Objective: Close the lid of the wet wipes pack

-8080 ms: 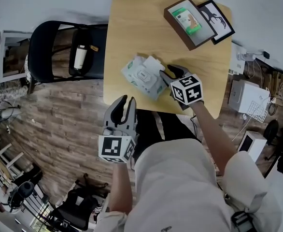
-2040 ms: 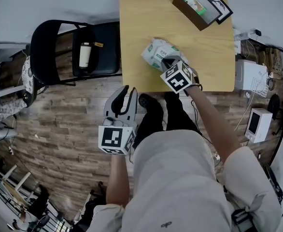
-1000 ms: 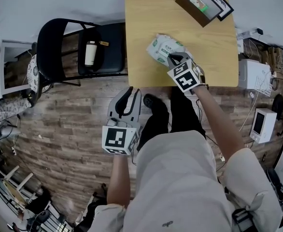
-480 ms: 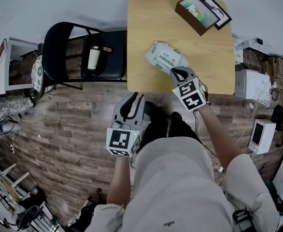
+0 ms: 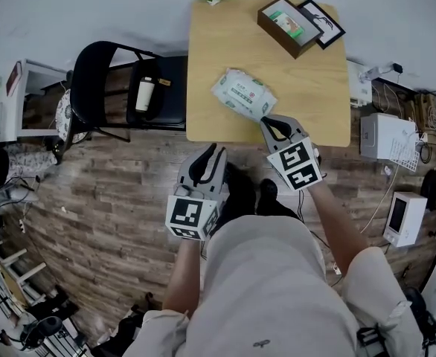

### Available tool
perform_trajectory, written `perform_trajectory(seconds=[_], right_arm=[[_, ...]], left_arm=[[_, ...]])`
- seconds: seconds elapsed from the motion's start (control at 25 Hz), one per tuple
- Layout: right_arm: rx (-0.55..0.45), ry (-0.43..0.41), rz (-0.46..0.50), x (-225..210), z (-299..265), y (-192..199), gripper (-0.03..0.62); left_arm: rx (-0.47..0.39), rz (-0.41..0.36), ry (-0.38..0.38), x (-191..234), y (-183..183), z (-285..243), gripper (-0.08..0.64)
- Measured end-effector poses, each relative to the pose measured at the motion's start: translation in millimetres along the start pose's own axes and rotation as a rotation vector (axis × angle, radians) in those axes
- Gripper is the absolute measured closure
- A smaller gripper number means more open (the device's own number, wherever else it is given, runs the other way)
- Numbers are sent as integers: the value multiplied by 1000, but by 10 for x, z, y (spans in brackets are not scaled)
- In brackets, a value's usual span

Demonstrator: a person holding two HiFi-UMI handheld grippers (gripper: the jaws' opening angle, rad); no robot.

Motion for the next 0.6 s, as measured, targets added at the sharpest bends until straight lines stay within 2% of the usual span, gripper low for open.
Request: perform_trajectory(seconds=[0.6], right_arm=[[-234, -62, -25, 150, 1170, 186, 592]], left_arm=[[-85, -27, -41, -745, -114, 330, 502]])
Point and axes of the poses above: the fingertips, and each gripper's own axes: z backward along the fingers, x to its left, y out of its underside, the point moved 6 cm from there along z, backward along the fingers, and after that the axes turned 12 degrees about x, right-handed, at the moved point
